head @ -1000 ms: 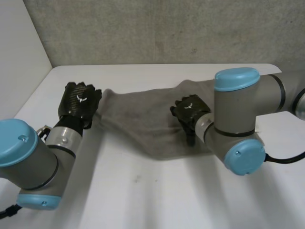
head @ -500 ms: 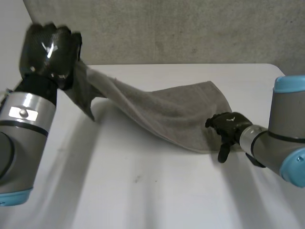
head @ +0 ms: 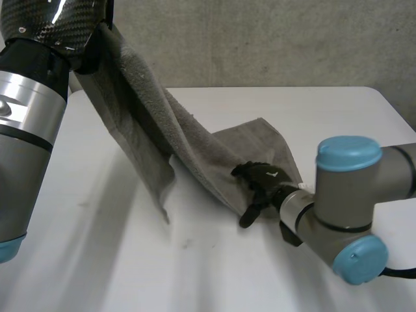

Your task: Fold the laundry

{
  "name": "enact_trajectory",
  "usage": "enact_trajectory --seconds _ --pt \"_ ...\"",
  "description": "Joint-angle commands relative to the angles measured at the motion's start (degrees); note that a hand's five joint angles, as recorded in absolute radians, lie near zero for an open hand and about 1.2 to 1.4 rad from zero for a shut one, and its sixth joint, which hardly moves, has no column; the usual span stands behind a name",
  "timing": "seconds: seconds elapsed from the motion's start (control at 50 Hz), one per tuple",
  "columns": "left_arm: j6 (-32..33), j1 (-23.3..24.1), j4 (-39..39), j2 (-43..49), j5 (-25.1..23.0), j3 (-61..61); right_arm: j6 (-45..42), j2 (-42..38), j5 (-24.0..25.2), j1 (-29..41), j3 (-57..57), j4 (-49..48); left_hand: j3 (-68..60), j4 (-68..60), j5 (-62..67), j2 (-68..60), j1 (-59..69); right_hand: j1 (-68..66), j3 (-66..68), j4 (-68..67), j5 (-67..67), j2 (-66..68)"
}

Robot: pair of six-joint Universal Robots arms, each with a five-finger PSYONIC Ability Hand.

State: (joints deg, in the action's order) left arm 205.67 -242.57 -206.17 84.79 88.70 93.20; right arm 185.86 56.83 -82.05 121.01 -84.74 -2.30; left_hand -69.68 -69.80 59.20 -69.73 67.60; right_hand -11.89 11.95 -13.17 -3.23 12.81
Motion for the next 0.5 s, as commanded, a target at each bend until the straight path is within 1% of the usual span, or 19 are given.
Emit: enact_trajectory --seconds 0.02,0.06,0.08,0.12,0.24,0.26,0.28,0.3,0.32,0.34,0.36,0.38,0.4,0.44,0.46,0.5 --pt "-0.01 0.26 -0.02 0.20 -0.02 -0.48 2.40 -1.81 -1.80 3.45 0.27 -0.69 -10.32 -10.20 10.80 -10.27 12.40 1.89 -1.95 3.17 3.23 -2.81" --pt "-0.01 0.34 -0.02 0.20 0.07 -0.39 3.37 -2.86 -5.03 4.15 0.71 -2.52 -10.32 -10.20 10.80 -10.27 12.40 1.89 -1.95 3.17 3.23 -2.81" --pt "-0.01 0.34 -0.02 0.20 0.07 -0.39 3.37 -2.87 -5.05 4.15 0.71 -2.53 -10.32 -10.20 10.80 -10.27 12.40 1.89 -1.95 3.17 3.23 -2.81" --pt "-0.01 0.34 -0.02 0.20 0.07 -0.47 3.37 -4.35 -8.37 4.33 1.76 -4.37 -10.32 -10.20 10.80 -10.27 12.40 1.89 -1.95 3.17 3.23 -2.81" --pt "-0.09 0.34 -0.02 0.03 0.24 -0.48 3.90 -5.33 -9.71 4.59 1.85 -4.73 -10.32 -10.20 10.80 -10.27 12.40 1.89 -1.95 3.17 3.23 -2.81" --pt "-0.09 0.34 -0.02 -0.06 0.42 -0.48 4.16 -5.59 -9.79 4.94 1.85 -5.25 -10.32 -10.20 10.80 -10.27 12.40 -4.83 4.77 -3.55 -3.50 3.91" --pt "-0.09 0.34 -0.02 -0.06 0.51 -0.48 4.95 -6.11 -9.97 5.12 2.12 -5.95 -10.32 -10.20 10.80 -10.27 12.40 -17.91 17.85 -16.63 -16.57 16.99" --pt "-0.09 0.34 -0.02 -0.06 0.51 -0.48 4.95 -6.12 -9.97 5.12 2.12 -5.96 -10.32 -10.20 10.80 -10.27 12.40 -18.04 17.98 -16.76 -16.70 17.12" --pt "-0.18 0.34 -0.02 -0.15 0.59 -0.48 6.35 -6.90 -10.32 5.03 2.64 -7.09 -10.32 -10.20 10.80 -10.27 12.40 -30.03 29.97 -28.75 -28.70 29.11" --pt "-0.18 0.34 -0.02 -0.15 0.59 -0.48 7.84 -7.61 -11.02 5.03 3.34 -8.41 -10.32 -10.20 10.80 -10.27 12.40 -55.96 55.90 -54.68 -54.63 55.04" --pt "-0.18 0.34 -0.02 -0.23 0.68 -0.48 7.85 -7.61 -11.03 5.03 3.35 -8.42 -10.32 -10.20 10.80 -10.27 12.40 -56.22 56.16 -54.94 -54.89 55.30" --pt "-0.18 0.34 -0.11 -0.32 0.68 -0.48 8.99 -7.79 -12.07 4.94 4.04 -9.03 -10.32 -10.20 10.80 -10.27 12.40 -67.99 67.93 -66.71 -66.65 67.07" --pt "-0.18 0.34 -0.11 -0.32 0.68 -0.48 9.00 -7.79 -12.08 4.94 4.05 -9.04 -10.32 -10.20 10.80 -10.27 12.40 -68.11 68.05 -66.82 -66.77 67.19" --pt "-0.18 -0.18 -0.02 -0.32 0.68 -0.48 9.87 -6.39 -14.18 4.15 4.66 -9.39 -10.32 -10.20 10.80 -10.27 12.40 -68.11 68.05 -66.83 -66.77 67.19" --pt "-0.18 -0.18 -0.02 -0.32 0.68 -0.48 9.88 -6.38 -14.19 4.15 4.67 -9.39 -10.32 -10.20 10.80 -10.27 12.40 -68.11 68.05 -66.83 -66.77 67.19" --pt "-0.09 -0.79 -0.11 -0.24 0.77 0.05 9.18 -1.32 -15.68 1.79 3.88 -9.91 -10.32 -10.20 10.80 -10.27 12.40 -68.11 68.05 -66.83 -66.77 67.19"
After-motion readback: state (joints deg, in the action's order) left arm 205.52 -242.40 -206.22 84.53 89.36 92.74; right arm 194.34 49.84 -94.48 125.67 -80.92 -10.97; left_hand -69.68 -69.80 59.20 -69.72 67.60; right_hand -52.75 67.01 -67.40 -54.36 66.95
